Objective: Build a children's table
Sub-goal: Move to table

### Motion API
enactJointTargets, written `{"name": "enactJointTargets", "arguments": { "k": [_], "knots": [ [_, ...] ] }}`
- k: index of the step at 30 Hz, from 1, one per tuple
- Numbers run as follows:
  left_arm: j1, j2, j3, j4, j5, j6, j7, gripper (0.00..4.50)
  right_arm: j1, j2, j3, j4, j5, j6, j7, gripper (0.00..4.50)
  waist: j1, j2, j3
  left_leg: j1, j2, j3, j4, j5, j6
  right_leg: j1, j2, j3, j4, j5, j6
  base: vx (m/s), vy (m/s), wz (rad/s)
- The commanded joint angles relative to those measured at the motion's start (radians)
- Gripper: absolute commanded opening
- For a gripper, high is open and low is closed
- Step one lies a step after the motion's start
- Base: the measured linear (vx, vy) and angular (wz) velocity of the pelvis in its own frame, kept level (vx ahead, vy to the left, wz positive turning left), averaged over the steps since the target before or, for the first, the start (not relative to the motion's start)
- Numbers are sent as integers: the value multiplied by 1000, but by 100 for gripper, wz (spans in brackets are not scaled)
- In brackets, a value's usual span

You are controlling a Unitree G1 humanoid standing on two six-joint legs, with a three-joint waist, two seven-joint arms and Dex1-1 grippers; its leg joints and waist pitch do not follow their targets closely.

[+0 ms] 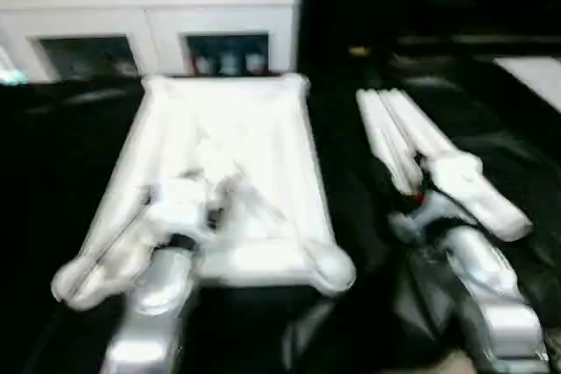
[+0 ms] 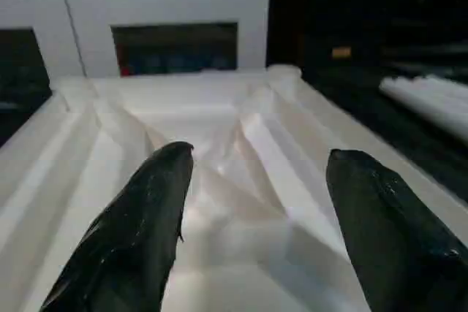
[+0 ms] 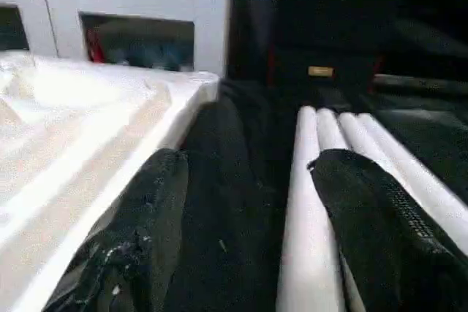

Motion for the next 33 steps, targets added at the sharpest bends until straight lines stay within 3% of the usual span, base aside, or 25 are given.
{"name": "enactJointTargets", "arguments": {
  "k": [1,2,3,4,5,6,7,8,9,11,13,15,18,20,21,23,25,26,27,28,29,30,31,32,33],
  "knots": [
    [-5,6,34,-4,10,6,32,329,-15,6,16,3,6,6,-8,303,37,11,-36,-16,82,19,-115,120,-1,81,-84,38,-140,-126,-105,154,-23,0],
    [-6,1,39,-3,8,3,37,329,-14,4,17,3,6,5,-7,303,36,37,-42,13,108,13,-148,161,8,72,-63,8,-128,-87,-110,186,40,8],
    [-9,5,36,1,18,11,39,329,-14,4,17,2,7,5,-7,303,-18,52,-36,104,215,-101,-191,152,197,-44,8,-26,22,-7,-49,209,61,5],
    [-13,14,30,7,30,11,36,329,-13,4,18,1,7,5,-5,303,-16,59,-87,191,252,-156,-131,459,353,-136,-16,4,91,-7,-4,209,61,5],
    [-14,16,29,9,32,10,35,329,-13,5,18,0,6,5,-4,303,-8,56,-81,162,238,-145,-107,922,351,-151,-36,33,96,108,65,174,33,-4],
    [-14,17,29,9,33,8,35,329,-13,5,17,1,6,5,-3,303,2,49,-81,144,215,-126,-101,1128,298,-143,-44,45,77,206,101,0,0,0],
    [-17,20,28,9,38,2,36,329,-13,6,16,2,6,4,-1,303,9,27,-85,121,155,-91,-93,1266,172,-137,-48,66,22,366,122,0,0,0],
    [-21,21,27,7,43,6,39,329,-15,7,15,3,2,4,1,303,11,10,-83,97,115,-69,-90,1145,122,-129,-59,84,-22,436,104,-159,60,-7],
    [-28,19,28,10,42,14,43,329,-15,9,13,3,2,5,1,303,24,-27,-62,27,54,3,-98,423,33,-91,-100,100,-47,522,37,-130,37,12],
    [-35,15,29,14,39,21,47,329,-15,11,14,1,3,5,-2,303,19,-6,-56,31,98,1,-147,57,-70,-71,-80,64,-42,318,-107,-100,15,12],
    [-46,9,31,26,37,23,52,329,-13,14,19,-4,1,6,-6,303,-5,34,-47,58,161,-36,-197,-209,-117,-91,-27,21,-30,101,-226,-64,-44,3],
    [-50,7,30,29,38,25,54,329,-12,14,20,-6,1,6,-7,303,-29,57,-35,68,262,-90,-272,-454,-111,-112,-15,-16,32,-4,-170,-86,-71,8],
    [-55,7,25,37,44,22,49,329,-12,13,19,-11,2,7,-7,303,-33,39,-33,59,268,-66,-288,-463,-14,-115,-41,-1,50,-10,-176,-86,-134,11],
    [-58,6,22,41,46,20,51,329,-13,13,17,-13,1,8,-4,303,-31,16,-32,47,214,-29,-251,-446,1,-114,-55,18,-13,-75,-267,-77,-217,9],
    [-61,6,21,43,47,20,51,329,-14,13,18,-15,1,9,-2,303,-8,-46,-34,90,25,113,104,-285,-13,-169,-99,5,-190,-580,-345,-119,-241,4],
    [-63,7,20,43,47,21,52,329,-14,12,19,-19,0,11,0,303,3,-43,-32,-6,51,92,109,-177,-14,-86,-145,59,-157,-649,-295,-88,-212,-6],
    [-67,7,26,43,50,23,62,329,-16,12,21,-22,0,14,1,303,10,-31,-46,8,41,69,12,-159,8,-58,-110,64,-147,-485,-124,-13,-157,-11],
    [-70,4,32,43,48,32,69,329,-16,12,21,-23,1,16,2,303,12,-11,-48,25,52,62,-28,-114,30,-58,-97,52,-155,-436,-76,-81,-166,15],
    [-71,2,36,43,47,37,73,329,-16,12,21,-23,1,16,2,303,-2,12,-48,72,149,5,-114,-57,75,-105,-29,-9,-149,-318,42,-92,-162,13],
    [-73,5,35,43,46,31,69,329,-17,12,23,-22,2,18,4,303,-9,37,-59,94,253,-54,-151,-48,104,-113,-36,-28,-102,-239,75,-92,-162,13],
    [-76,12,33,44,46,27,59,329,-17,13,25,-21,3,19,6,303,-20,44,-60,98,357,-89,-193,-71,187,-131,-80,-5,32,-72,62,-84,-152,4],
    [-76,14,32,44,46,32,54,329,-17,13,27,-20,3,20,7,303,-11,24,-49,100,297,-34,-177,-84,207,-171,-98,37,49,69,-14,-49,-142,28],
    [-77,15,35,43,38,37,44,329,-17,14,30,-20,7,22,9,303,-4,-20,-54,61,131,50,-90,-106,116,-139,-120,83,-46,84,-67,-49,-142,28],
    [-77,14,38,43,33,37,38,329,-18,15,32,-19,9,23,11,303,4,-22,-53,22,106,50,-84,-76,57,-90,-150,97,-58,43,-77,-74,-126,20],
    [-76,15,40,39,26,36,31,329,-19,17,37,-19,8,25,10,303,32,-21,-37,41,116,50,-99,-97,-61,-111,-131,76,-96,-398,-22,-101,-117,-3]
  ]
}}
